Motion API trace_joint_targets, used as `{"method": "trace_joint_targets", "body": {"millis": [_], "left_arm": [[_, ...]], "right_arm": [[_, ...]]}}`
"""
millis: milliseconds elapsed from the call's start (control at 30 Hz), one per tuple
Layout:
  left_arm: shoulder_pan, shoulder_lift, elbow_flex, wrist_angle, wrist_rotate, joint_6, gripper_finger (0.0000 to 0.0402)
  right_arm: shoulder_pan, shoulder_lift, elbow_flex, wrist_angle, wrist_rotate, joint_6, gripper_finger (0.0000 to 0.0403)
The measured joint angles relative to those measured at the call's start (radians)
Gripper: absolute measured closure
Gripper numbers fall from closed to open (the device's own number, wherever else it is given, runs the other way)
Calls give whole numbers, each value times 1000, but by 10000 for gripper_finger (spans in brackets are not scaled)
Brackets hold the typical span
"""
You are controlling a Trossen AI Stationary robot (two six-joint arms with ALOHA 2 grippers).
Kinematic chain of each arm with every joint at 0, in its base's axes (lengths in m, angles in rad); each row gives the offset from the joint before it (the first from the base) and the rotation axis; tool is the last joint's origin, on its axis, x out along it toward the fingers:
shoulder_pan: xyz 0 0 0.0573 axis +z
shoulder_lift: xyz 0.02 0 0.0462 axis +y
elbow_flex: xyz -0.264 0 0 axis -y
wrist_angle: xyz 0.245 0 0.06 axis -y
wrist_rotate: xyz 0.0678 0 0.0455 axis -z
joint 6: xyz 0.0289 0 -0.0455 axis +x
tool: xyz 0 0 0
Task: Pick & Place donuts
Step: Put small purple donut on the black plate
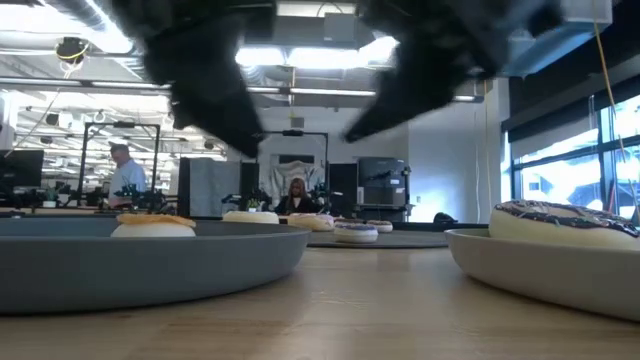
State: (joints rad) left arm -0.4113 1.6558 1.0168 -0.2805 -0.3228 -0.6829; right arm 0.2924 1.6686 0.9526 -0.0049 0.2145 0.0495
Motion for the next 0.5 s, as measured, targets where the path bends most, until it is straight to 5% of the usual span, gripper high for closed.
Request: {"method": "trace_joint_targets", "body": {"millis": [233, 500], "left_arm": [[67, 0, 0, 178, 0, 200, 240], [162, 6, 0, 316, -64, 346, 246]], "right_arm": [[0, -273, -275, 77, 83, 104, 245], [0, -495, -327, 62, 90, 47, 245]]}}
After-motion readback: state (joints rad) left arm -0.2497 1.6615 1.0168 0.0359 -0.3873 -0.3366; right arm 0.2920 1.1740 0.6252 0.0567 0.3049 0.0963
